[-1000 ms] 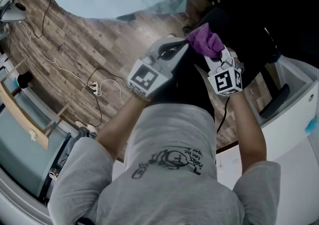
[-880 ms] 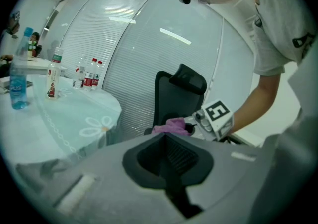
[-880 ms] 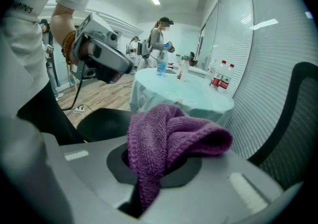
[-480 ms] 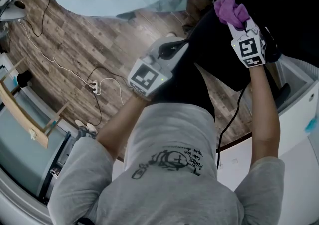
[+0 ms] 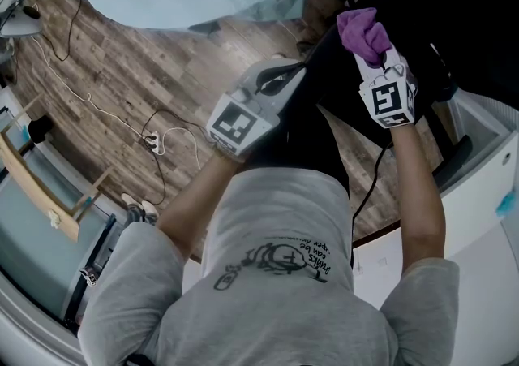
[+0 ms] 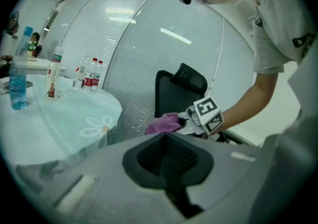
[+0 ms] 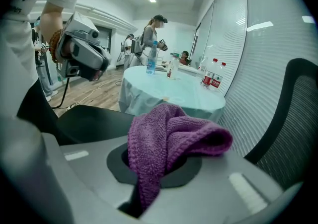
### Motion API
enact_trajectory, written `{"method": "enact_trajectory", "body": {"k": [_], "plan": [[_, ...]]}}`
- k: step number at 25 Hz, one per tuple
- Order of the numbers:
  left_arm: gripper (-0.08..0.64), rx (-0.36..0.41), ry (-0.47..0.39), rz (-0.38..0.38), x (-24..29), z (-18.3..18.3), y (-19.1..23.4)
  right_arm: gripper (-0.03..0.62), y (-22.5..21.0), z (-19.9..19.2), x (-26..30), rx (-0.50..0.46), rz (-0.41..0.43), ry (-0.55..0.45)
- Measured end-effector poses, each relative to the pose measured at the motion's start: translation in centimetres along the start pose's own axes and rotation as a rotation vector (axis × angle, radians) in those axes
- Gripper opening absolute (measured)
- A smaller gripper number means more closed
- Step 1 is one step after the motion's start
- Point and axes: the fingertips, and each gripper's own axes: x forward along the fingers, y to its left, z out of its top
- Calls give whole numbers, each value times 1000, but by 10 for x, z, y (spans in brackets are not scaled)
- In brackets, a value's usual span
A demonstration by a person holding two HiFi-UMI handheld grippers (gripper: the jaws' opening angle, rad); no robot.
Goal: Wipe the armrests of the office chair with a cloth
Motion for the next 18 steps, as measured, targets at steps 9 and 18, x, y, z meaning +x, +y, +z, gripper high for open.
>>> {"method": "enact_trajectory", "body": {"k": [9,18], "plan": [[0,-17,-13,13,0,5,2,31,109,22,-17,-37,155,-55],[0,-11,-13,13,0,7,-4,31,157,26,-28,-44,228,-72]]}}
